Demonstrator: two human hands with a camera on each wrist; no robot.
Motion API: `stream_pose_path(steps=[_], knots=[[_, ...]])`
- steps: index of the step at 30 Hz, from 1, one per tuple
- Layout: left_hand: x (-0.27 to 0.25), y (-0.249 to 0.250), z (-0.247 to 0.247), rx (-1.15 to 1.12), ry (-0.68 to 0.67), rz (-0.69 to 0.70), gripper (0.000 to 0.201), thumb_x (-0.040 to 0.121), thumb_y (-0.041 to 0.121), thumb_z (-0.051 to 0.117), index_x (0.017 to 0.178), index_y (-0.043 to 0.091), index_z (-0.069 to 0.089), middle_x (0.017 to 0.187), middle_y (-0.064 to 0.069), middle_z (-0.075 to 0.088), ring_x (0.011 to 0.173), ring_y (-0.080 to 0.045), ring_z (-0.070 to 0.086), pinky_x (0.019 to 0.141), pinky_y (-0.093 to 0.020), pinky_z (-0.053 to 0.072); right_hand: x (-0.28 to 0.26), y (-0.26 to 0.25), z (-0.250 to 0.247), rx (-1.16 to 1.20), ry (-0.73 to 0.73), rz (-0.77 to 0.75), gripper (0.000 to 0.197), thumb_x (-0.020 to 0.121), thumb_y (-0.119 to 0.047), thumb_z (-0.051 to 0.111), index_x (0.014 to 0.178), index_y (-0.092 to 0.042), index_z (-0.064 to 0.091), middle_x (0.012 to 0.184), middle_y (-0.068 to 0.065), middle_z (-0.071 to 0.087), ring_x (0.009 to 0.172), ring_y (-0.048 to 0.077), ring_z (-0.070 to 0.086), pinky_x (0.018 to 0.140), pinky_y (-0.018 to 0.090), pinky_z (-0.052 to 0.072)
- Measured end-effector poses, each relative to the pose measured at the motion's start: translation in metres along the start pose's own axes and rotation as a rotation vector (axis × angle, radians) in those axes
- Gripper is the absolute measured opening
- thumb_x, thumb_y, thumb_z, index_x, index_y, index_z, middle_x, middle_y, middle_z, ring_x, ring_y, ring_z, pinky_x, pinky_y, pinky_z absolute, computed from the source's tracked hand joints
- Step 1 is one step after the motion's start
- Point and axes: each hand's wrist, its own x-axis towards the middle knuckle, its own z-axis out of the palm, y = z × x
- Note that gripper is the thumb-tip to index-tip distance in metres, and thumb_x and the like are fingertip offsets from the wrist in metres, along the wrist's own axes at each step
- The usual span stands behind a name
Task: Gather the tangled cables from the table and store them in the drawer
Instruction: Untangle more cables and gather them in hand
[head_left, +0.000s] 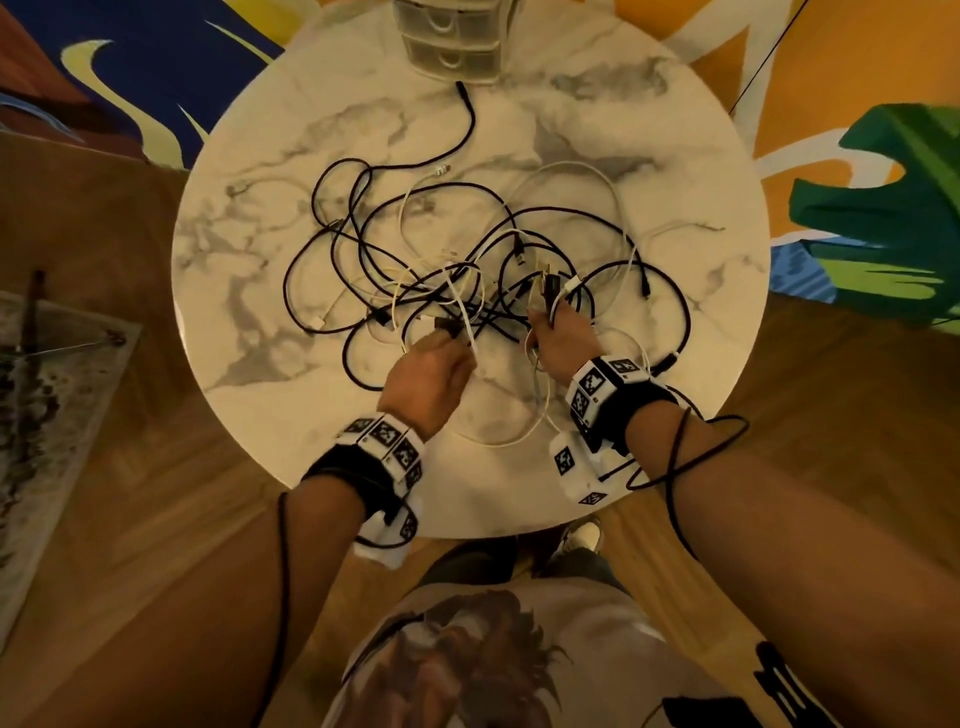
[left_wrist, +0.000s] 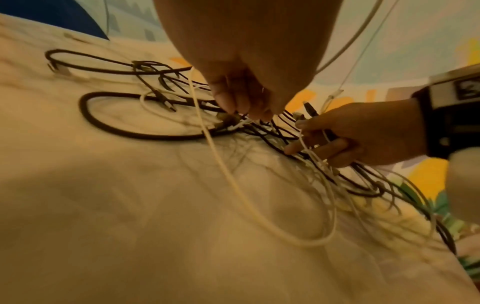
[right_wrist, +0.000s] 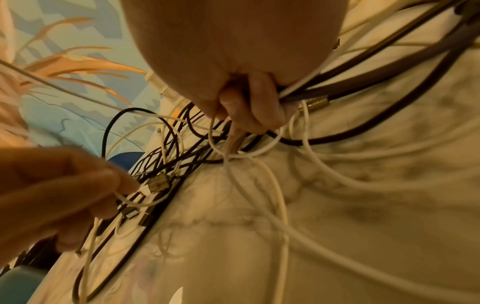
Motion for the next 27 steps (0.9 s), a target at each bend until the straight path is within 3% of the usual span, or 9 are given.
stream_pose_path(steps=[3,9,15,17,19,20,22,24,27], knots=[[0.022,0.028,-0.021,-0.048,0.106,0.049,0.029,0.091,0.027,0.044,0.076,0.006,0.057,0.073,-0.008,0.057,0.069,-0.026,0.054,0.065,-0.041,0.043,0.002,-0.002,0.001,-0.018,-0.015,0.002,0.033,0.1,-0.027,0.04,0.12,-0.004,0.051,0.108,0.02,0.065,0.1,0.036,0.06,0.076,0.03,0.039],[0.057,0.089,-0.094,-0.53,0.548,0.091,0.023,0.094,0.023,0.044,0.078,0.011,0.054,0.067,-0.001,0.056,0.054,-0.018,0.048,0.052,-0.028,0.038,0.001,-0.002,-0.001,-0.006,-0.002,0.014,0.03,0.1,-0.025,0.04,0.117,-0.004,0.053,0.104,0.015,0.063,0.1,0.034,0.059,0.074,0.029,0.036],[0.043,0.027,-0.045,-0.572,0.278,-0.225,0.024,0.091,0.032,0.046,0.073,0.019,0.054,0.051,0.009,0.049,0.047,-0.009,0.042,0.055,-0.029,0.034,0.002,-0.001,-0.003,0.043,-0.034,-0.006,0.018,0.099,-0.026,0.041,0.092,-0.013,0.05,0.087,0.012,0.057,0.083,0.03,0.056,0.076,0.041,0.047],[0.051,0.013,-0.06,-0.519,0.339,-0.248,0.021,0.092,0.021,0.045,0.073,0.022,0.054,0.053,0.007,0.05,0.045,-0.006,0.043,0.052,-0.027,0.035,-0.004,0.0,-0.011,0.101,-0.023,0.015,0.025,0.1,-0.025,0.04,0.08,-0.014,0.05,0.082,0.011,0.062,0.079,0.029,0.06,0.076,0.036,0.049],[0.069,0.0,-0.084,-0.496,0.469,-0.273,0.023,0.091,0.019,0.041,0.073,0.027,0.053,0.053,0.002,0.054,0.044,-0.008,0.049,0.05,-0.026,0.036,-0.013,0.003,-0.024,0.182,-0.002,0.042,0.032,0.101,-0.027,0.039,0.08,-0.01,0.057,0.073,0.006,0.065,0.062,0.011,0.06,0.062,0.018,0.047],[0.079,-0.009,-0.095,-0.513,0.536,-0.317,0.019,0.089,0.023,0.04,0.077,0.029,0.053,0.054,0.003,0.058,0.048,-0.016,0.054,0.051,-0.027,0.039,-0.018,0.005,-0.032,0.248,0.013,0.039,0.034,0.101,-0.028,0.039,0.086,-0.007,0.061,0.071,0.007,0.066,0.056,0.007,0.058,0.06,0.017,0.045],[0.098,-0.022,-0.106,-0.498,0.637,-0.404,0.016,0.085,0.036,0.043,0.092,0.027,0.054,0.064,0.004,0.065,0.064,-0.029,0.063,0.057,-0.036,0.049,-0.027,0.015,-0.052,0.306,0.063,0.022,0.035,0.101,-0.031,0.038,0.096,-0.008,0.064,0.068,0.01,0.069,0.056,0.011,0.058,0.062,0.028,0.045],[0.102,-0.01,-0.101,-0.39,0.678,-0.471,0.031,0.086,0.039,0.048,0.109,0.02,0.054,0.074,0.005,0.062,0.075,-0.027,0.062,0.072,-0.032,0.052,-0.039,0.026,-0.075,0.298,0.145,0.012,0.033,0.101,-0.031,0.037,0.094,-0.013,0.064,0.057,0.007,0.065,0.047,0.011,0.053,0.054,0.027,0.043],[0.083,0.046,-0.056,-0.221,0.514,-0.192,0.021,0.09,0.02,0.05,0.106,0.011,0.06,0.087,-0.001,0.063,0.081,-0.02,0.058,0.072,-0.024,0.041,-0.055,0.038,-0.102,0.293,0.254,-0.014,0.033,0.101,-0.027,0.038,0.086,-0.015,0.064,0.048,0.003,0.051,0.039,0.006,0.047,0.052,0.027,0.041]])
